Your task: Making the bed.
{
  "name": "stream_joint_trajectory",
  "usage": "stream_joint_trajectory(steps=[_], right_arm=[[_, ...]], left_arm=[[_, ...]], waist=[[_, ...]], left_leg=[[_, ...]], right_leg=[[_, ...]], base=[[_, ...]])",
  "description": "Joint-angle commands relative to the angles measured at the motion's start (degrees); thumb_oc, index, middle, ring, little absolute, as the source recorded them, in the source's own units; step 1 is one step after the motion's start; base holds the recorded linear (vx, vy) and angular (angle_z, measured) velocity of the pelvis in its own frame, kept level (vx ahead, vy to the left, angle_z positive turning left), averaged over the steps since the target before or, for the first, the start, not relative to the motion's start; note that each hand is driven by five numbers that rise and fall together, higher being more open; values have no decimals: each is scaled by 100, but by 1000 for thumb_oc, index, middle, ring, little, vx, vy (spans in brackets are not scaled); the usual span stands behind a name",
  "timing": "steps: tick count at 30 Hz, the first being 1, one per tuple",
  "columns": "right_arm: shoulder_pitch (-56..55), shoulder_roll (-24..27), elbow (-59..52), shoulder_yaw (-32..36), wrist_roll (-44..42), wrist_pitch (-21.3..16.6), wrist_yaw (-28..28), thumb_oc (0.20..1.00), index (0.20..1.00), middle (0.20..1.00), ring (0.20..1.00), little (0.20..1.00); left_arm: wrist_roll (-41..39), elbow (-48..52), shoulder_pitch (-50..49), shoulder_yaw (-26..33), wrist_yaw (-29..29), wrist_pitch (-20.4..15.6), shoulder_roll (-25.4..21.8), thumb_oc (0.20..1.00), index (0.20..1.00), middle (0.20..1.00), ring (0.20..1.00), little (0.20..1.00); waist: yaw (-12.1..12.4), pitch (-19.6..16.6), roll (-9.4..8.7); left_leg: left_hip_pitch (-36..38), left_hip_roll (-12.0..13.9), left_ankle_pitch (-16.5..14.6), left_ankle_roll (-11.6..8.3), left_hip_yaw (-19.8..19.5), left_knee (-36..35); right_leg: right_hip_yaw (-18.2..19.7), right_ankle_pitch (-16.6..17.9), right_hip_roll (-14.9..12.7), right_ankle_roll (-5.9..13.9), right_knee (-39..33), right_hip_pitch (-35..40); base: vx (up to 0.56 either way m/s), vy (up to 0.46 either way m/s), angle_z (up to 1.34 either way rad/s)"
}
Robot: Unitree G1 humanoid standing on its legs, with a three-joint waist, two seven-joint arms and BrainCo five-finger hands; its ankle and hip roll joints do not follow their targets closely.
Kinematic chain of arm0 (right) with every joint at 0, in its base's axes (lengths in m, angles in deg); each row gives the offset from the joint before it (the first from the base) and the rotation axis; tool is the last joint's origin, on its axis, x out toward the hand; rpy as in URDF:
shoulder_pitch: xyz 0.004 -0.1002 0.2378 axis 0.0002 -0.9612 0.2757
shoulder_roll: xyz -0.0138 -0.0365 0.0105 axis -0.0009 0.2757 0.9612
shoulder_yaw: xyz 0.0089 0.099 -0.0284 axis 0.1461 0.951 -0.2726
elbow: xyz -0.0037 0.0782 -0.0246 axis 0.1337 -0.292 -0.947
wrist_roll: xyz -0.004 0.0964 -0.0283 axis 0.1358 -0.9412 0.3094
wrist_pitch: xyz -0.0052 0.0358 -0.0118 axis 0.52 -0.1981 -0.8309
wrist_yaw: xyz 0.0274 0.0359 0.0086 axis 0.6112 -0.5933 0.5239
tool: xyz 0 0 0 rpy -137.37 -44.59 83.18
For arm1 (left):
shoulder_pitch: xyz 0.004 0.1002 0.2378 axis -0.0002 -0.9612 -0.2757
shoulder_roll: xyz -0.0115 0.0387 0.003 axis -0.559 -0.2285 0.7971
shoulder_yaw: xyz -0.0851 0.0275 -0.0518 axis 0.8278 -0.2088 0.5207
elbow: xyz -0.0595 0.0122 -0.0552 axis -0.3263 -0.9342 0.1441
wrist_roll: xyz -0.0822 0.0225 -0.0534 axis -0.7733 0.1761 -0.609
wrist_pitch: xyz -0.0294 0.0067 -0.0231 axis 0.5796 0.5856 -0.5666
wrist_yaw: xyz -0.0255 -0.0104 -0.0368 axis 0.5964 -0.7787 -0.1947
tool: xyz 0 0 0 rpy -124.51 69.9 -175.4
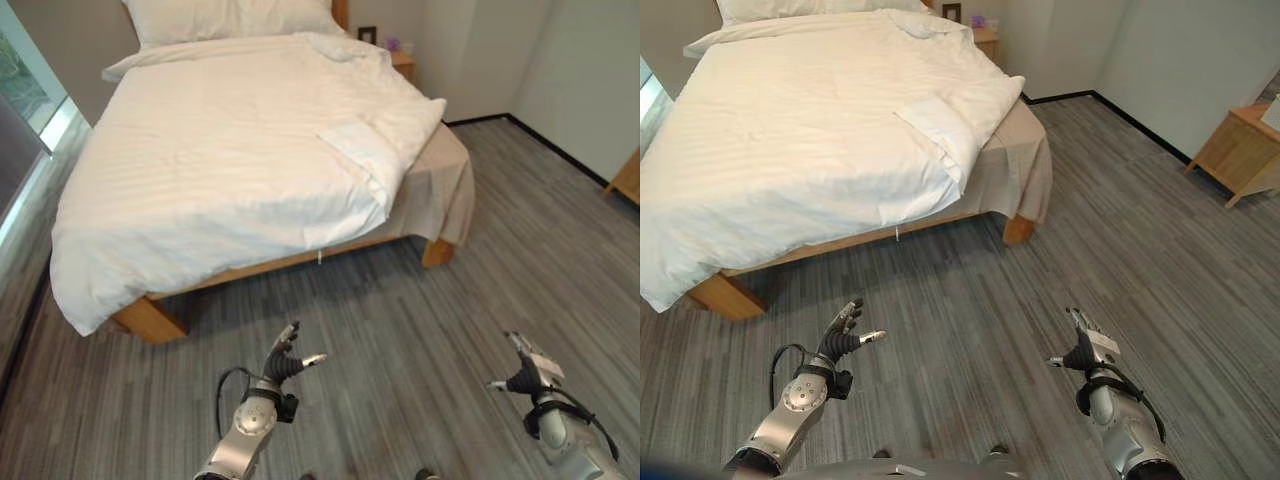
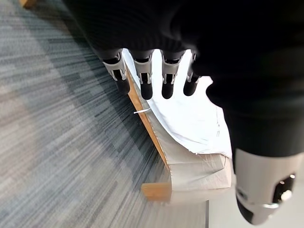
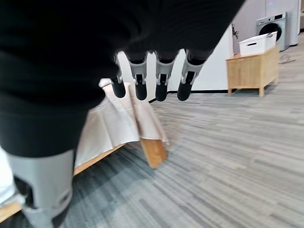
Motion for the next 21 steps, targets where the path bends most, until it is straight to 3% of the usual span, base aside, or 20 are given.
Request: stream_joint_trajectory(steps=[1, 6, 7, 10, 13, 17, 19, 21], right_arm=[[240, 24, -364, 166, -121, -162, 268, 1000, 1000, 1000, 1000, 1000], [203, -292, -554, 216, -709, -144, 219, 1000, 1000, 1000, 1000, 1000], [270, -433, -717, 192, -1123, -176, 173, 1000, 1000, 1000, 1000, 1000], [303, -477, -868, 185, -1191, -172, 109, 1000, 1000, 1000, 1000, 1000], [275, -508, -973, 223, -1389, -199, 123, 1000, 1000, 1000, 1000, 1000], [158, -440, -985, 198, -1320, -244, 95, 1000, 1000, 1000, 1000, 1000], [191, -321, -976, 195, -1350, -289, 85, 1000, 1000, 1000, 1000, 1000], [200, -168, -1000, 211, -1424, -349, 78, 1000, 1000, 1000, 1000, 1000]], left_arm=[[176, 276, 191, 20, 24, -277, 6, 1000, 1000, 1000, 1000, 1000], [60, 140, 283, -33, 34, -159, 21, 1000, 1000, 1000, 1000, 1000], [-13, 146, 336, -16, 97, -115, -25, 1000, 1000, 1000, 1000, 1000], [-119, 171, 335, 103, 147, -116, -44, 1000, 1000, 1000, 1000, 1000], [-239, 158, 276, 228, 194, -86, -67, 1000, 1000, 1000, 1000, 1000], [-307, 17, 212, 327, 198, -159, 48, 1000, 1000, 1000, 1000, 1000], [-453, 63, 142, 357, 188, -192, 126, 1000, 1000, 1000, 1000, 1000], [-668, 137, 114, 322, 155, -231, 178, 1000, 1000, 1000, 1000, 1000]], waist=[[44, 7, -172], [-17, 127, -219], [-131, 408, -159], [-141, 461, -137], [-203, 534, -113], [-284, 474, -13], [-303, 508, 88], [-235, 629, 142]], left_leg=[[57, 284, -270, -143, -48, 30], [-39, 211, -284, -81, -67, 30], [-125, 260, -273, -45, -33, 30], [-209, 371, -239, -83, 142, 30], [-244, 509, -157, -195, 326, 30], [34, 549, -308, -249, 344, 78], [20, 659, -409, -285, 379, 684], [-497, 972, -26, -381, 186, 2027]], right_leg=[[-132, 172, -614, 366, 63, -259], [-76, 202, -663, 393, 192, -430], [54, 178, -687, 411, 831, -1030], [-28, 143, -646, 395, 1120, -1462], [-315, 264, -459, 280, 864, -1851], [-284, 192, -352, 160, 616, -1631], [-290, 64, -257, 23, 550, -1477], [-297, -134, -50, -234, 393, -1143]], base=[[0, 0, 0], [-40, 5, -5], [-144, 3, -19], [-93, -58, -42], [87, -173, -45], [167, -163, -18], [126, -199, -16], [129, -287, -27]])
